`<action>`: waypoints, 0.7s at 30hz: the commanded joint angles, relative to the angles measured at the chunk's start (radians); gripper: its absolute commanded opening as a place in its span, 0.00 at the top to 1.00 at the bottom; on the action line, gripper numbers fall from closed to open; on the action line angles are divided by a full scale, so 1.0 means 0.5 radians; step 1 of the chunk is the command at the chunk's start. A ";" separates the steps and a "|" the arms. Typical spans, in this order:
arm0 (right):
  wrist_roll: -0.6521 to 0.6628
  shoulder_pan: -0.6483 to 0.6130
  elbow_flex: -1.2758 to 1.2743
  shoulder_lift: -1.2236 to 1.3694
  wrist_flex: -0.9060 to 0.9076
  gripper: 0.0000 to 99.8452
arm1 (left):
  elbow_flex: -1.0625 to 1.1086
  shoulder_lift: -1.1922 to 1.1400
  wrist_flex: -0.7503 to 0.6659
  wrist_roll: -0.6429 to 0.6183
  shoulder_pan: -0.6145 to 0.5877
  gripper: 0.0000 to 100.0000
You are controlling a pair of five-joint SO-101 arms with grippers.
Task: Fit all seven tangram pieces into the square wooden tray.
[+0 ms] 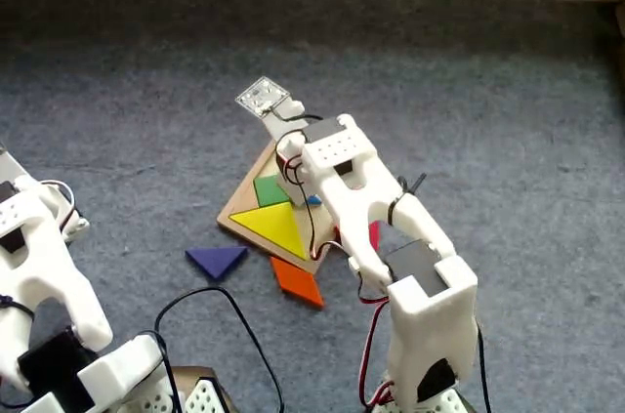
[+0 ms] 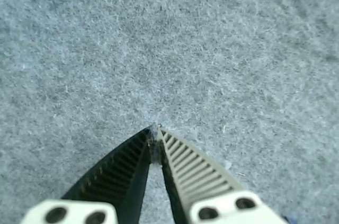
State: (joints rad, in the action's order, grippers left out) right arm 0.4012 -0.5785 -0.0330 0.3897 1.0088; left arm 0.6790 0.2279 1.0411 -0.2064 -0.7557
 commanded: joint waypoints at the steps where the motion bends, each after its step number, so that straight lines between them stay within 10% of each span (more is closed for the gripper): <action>1: 0.028 -0.054 0.081 -0.008 0.002 0.97 | -0.075 0.066 -0.003 0.018 0.051 0.99; 21: 0.028 -0.112 0.060 -0.011 -0.216 0.97 | -0.075 0.066 -0.003 0.018 0.051 0.99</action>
State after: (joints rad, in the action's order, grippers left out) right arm 0.4012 -0.6153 -0.0284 0.3943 0.9229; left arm 0.6790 0.2279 1.0411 -0.2064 -0.7557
